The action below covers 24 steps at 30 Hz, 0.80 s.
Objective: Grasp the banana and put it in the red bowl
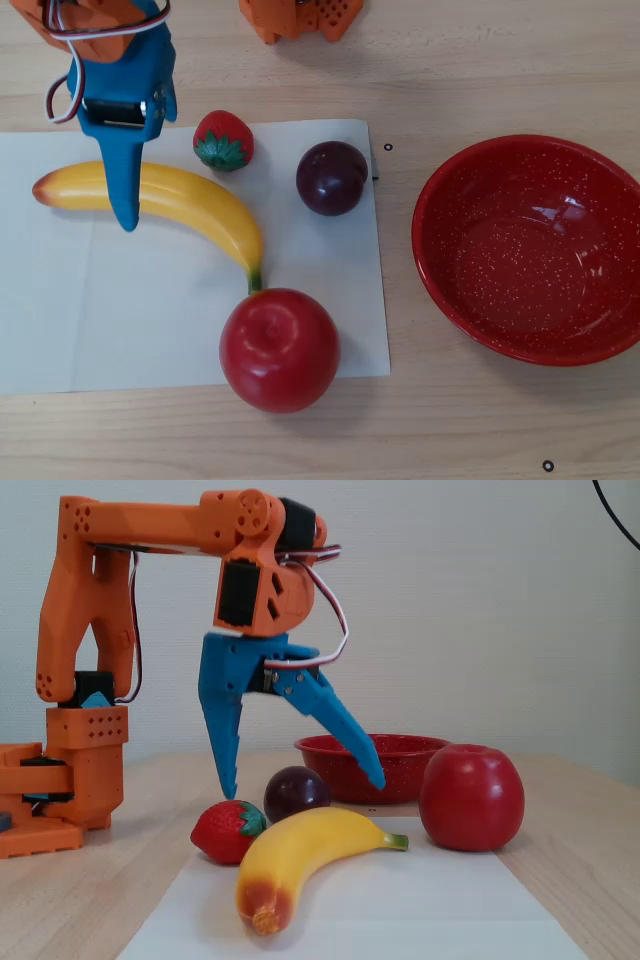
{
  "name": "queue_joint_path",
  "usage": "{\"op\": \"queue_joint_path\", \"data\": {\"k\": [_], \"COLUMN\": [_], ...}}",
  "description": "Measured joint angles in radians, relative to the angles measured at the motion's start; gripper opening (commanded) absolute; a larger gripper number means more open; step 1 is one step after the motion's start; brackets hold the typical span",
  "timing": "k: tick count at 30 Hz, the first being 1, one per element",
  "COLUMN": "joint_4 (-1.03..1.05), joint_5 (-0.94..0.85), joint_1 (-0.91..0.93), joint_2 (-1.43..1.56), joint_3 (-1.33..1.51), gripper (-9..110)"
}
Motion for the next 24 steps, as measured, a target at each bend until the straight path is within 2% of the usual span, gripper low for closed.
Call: {"op": "queue_joint_path", "data": {"k": [24], "joint_4": [-0.268], "joint_5": [0.031], "joint_1": [0.002], "joint_2": [-0.106], "joint_3": [0.181], "gripper": [60]}}
